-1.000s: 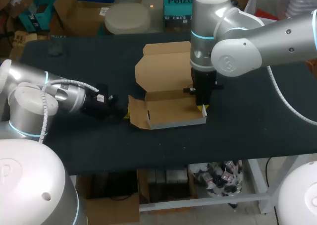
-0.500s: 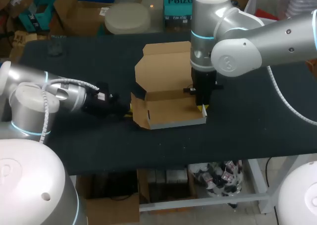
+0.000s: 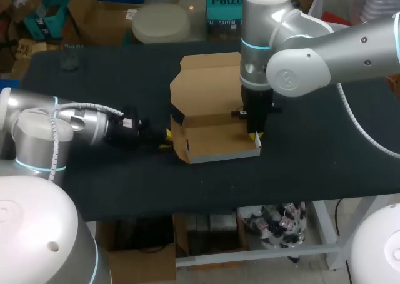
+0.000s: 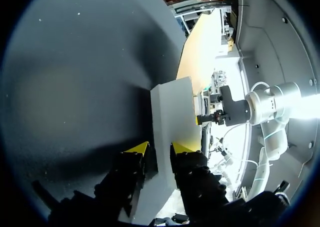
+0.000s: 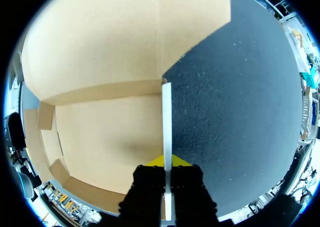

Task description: Assemble the packaging by folding the flat box into shape, placing the metal phone stand inside, and closing the box properly

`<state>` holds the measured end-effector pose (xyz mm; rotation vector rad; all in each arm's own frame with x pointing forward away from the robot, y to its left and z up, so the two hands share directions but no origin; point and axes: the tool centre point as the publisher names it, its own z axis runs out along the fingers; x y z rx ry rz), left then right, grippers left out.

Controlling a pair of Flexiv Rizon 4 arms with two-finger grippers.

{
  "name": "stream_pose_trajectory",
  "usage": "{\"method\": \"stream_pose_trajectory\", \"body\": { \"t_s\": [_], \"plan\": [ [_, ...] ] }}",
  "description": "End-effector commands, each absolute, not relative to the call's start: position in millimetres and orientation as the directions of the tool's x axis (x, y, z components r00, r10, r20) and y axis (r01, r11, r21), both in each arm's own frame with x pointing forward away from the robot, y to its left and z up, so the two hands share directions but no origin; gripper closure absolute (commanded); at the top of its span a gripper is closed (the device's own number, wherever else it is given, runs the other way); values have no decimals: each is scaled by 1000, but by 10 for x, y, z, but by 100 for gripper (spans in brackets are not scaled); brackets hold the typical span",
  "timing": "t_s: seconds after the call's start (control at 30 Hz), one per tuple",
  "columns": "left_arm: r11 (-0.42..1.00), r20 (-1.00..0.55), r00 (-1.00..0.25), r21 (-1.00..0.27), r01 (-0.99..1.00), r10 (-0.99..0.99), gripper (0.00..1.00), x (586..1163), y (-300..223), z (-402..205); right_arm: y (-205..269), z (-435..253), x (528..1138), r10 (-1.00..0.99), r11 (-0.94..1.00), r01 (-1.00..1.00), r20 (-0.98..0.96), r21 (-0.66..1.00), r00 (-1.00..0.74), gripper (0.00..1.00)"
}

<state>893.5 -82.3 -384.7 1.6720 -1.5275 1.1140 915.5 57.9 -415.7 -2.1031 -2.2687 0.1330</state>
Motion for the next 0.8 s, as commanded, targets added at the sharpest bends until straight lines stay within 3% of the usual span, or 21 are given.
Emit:
{"method": "stream_pose_trajectory", "body": {
  "t_s": [0.03,0.8],
  "plan": [
    [-157,896,-18,-97,-983,-443,71,8970,-855,-3873,593,-4150,9164,997,74,992,-29,-98,-77,100],
    [-151,912,-27,-97,-984,-410,69,9021,-1013,-3713,593,-4150,9164,997,74,992,-29,-98,-77,100]
  ]
}}
